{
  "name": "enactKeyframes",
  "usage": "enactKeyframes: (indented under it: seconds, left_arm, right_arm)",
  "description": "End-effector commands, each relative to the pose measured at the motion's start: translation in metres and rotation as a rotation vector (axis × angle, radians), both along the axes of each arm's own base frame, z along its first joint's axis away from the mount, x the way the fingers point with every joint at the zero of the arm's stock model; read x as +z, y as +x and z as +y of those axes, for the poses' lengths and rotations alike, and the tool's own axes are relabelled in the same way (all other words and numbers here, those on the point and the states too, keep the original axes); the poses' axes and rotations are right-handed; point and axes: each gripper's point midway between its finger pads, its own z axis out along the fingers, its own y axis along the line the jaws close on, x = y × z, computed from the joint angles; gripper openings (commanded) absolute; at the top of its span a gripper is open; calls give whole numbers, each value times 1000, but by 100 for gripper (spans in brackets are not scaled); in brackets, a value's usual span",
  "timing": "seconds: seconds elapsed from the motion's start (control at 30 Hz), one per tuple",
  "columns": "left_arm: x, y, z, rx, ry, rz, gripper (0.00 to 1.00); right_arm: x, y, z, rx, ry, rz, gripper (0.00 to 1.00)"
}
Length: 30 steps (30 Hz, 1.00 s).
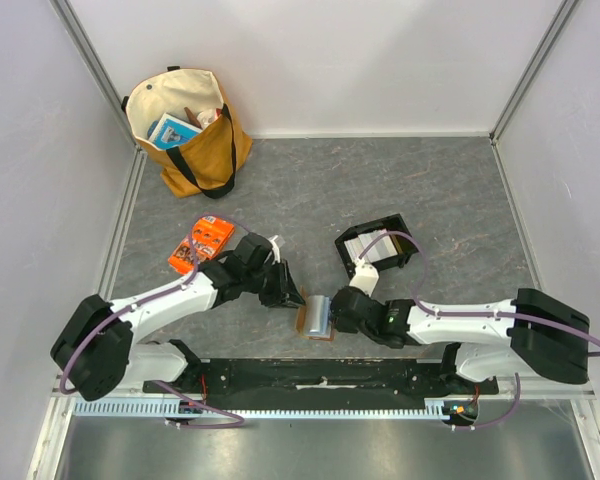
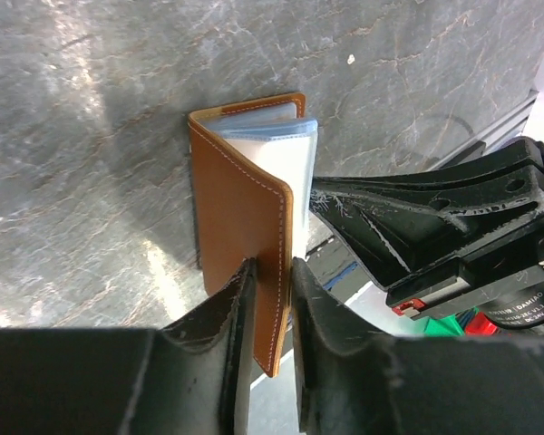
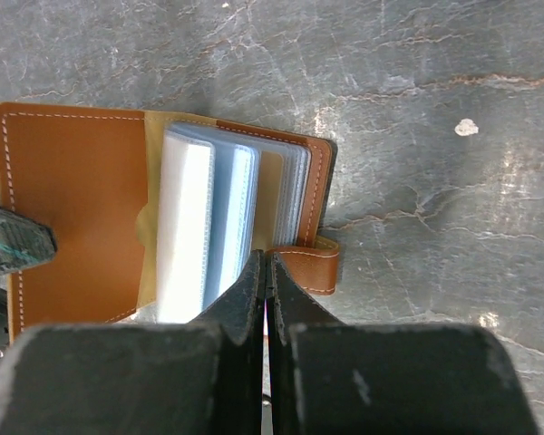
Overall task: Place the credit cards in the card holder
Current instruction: Close the card holder at the center of the board.
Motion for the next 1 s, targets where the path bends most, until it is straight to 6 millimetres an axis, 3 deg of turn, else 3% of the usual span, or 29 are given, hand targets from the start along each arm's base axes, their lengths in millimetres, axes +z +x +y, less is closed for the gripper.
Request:
enactKeyframes:
  seconds: [0.0, 0.2, 0.5, 0.7, 0.97]
  left_arm:
    - [17, 1, -22, -37, -59, -9, 32]
    - [12, 0, -27, -45, -38, -4, 38]
    - [8, 2, -38, -108, 96, -46, 47]
    - [5, -5, -54, -147, 123, -50, 47]
    - [-42, -15, -61, -124, 169, 18, 45]
  right_arm:
    - [10, 6, -11, -72, 37, -26, 0]
    - [25, 12, -31, -151, 69, -84, 0]
    - [22, 10, -40, -168, 65, -75, 0]
    - [23, 9, -46, -181, 62, -78, 0]
    - [25, 8, -52, -190, 84, -88, 0]
